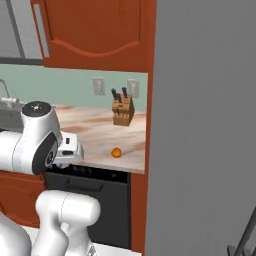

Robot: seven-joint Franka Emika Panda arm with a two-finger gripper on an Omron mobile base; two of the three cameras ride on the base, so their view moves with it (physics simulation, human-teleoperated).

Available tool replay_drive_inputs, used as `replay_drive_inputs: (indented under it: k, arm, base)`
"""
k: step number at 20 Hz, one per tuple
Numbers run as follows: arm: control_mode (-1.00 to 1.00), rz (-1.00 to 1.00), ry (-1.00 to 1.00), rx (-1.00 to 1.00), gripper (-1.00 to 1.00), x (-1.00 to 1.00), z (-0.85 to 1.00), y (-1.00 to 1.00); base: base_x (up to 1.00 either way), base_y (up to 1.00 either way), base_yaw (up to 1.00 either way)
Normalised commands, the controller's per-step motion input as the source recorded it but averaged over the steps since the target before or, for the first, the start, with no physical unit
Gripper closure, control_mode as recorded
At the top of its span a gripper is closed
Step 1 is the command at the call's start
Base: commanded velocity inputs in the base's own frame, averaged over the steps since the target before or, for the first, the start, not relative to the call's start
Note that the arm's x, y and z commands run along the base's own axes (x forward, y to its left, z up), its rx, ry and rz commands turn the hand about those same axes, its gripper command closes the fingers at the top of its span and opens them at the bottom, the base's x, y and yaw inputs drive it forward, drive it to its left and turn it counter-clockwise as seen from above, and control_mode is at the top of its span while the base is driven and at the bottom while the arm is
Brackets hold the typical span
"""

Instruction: Pick the mug from the counter and place it inside the microwave. Then close the microwave.

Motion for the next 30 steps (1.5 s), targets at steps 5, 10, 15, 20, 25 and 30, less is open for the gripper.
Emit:
replay_drive_inputs:
  k: [5, 10, 15, 20, 25, 30]
  arm:
    - [1.0, 0.0, 0.0, 0.0, 1.0, 0.0, 0.0, 0.0]
    - [1.0, 0.0, 0.0, 0.0, 1.0, 0.0, 0.0, 0.0]
    - [1.0, 0.0, 0.0, 0.0, 1.0, 0.0, 0.0, 0.0]
    - [1.0, 0.0, 0.0, 0.0, 1.0, 0.0, 0.0, 0.0]
    - [1.0, 0.0, 0.0, 0.0, 1.0, 0.0, 0.0, 0.0]
    - [1.0, 0.0, 0.0, 0.0, 1.0, 0.0, 0.0, 0.0]
  base:
    - [-0.72, 0.0, 0.0]
    - [-0.4, -0.05, -0.12]
    - [-0.02, -0.48, -0.31]
    - [-0.28, -0.32, -0.21]
    - [-0.76, 0.36, 0.09]
    - [-0.64, 0.07, 0.07]
